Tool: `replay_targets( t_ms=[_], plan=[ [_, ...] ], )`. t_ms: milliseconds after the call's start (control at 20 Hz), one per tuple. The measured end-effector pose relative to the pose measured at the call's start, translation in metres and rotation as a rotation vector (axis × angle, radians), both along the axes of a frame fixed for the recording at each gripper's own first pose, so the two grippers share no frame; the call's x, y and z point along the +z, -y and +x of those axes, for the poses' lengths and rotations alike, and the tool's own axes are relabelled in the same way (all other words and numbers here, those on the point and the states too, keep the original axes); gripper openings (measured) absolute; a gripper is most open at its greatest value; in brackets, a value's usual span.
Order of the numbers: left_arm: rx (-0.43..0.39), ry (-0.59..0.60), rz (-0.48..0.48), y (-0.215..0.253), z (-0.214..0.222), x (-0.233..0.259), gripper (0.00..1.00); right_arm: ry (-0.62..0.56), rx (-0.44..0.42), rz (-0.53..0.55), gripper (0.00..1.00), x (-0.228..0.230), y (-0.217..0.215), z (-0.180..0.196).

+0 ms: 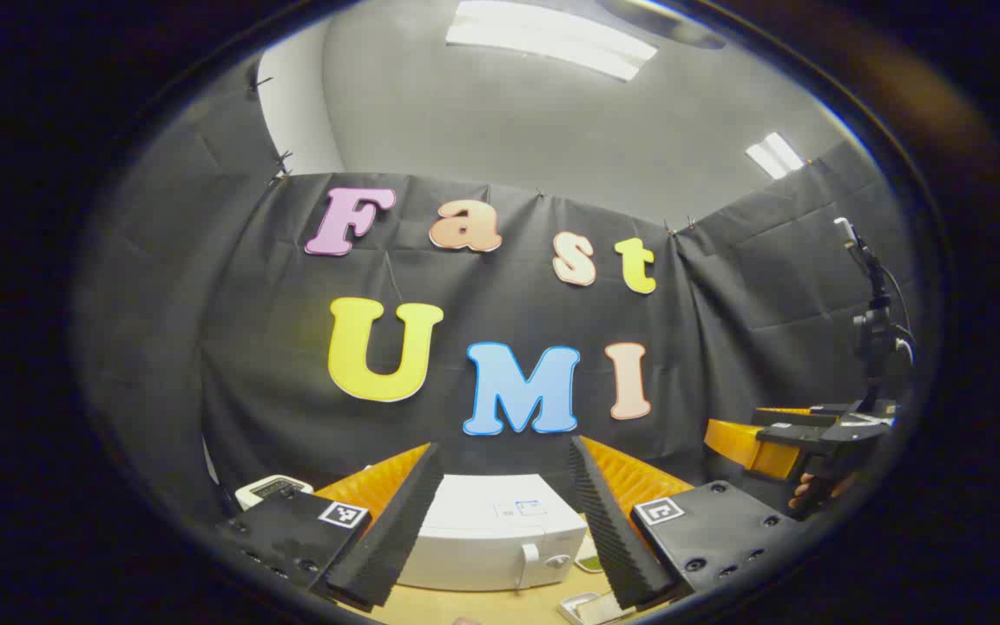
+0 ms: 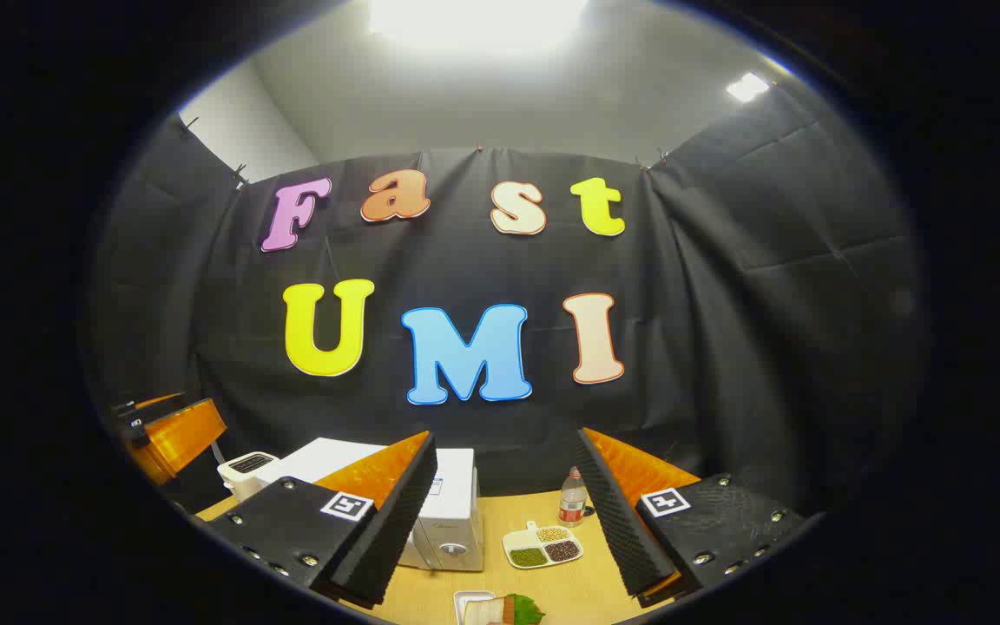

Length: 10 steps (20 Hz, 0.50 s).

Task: Open the microwave oven with the left hand, put the food in, and close the microwave oven.

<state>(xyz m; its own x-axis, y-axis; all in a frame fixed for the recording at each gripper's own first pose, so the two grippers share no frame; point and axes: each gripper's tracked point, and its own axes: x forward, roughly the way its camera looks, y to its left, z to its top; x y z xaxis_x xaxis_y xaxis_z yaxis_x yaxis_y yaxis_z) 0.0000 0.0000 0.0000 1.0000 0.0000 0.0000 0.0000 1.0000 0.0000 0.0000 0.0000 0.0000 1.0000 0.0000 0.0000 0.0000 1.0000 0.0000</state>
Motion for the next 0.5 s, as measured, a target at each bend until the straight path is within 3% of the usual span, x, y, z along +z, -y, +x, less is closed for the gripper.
replay_targets(
  t_ms=[500],
  plan=[
    [0.043,-0.033,0.007,0.015,0.017,-0.020,0.96,0.008,0.041,0.003,0.96,-0.003,0.008,0.007]
  ],
)
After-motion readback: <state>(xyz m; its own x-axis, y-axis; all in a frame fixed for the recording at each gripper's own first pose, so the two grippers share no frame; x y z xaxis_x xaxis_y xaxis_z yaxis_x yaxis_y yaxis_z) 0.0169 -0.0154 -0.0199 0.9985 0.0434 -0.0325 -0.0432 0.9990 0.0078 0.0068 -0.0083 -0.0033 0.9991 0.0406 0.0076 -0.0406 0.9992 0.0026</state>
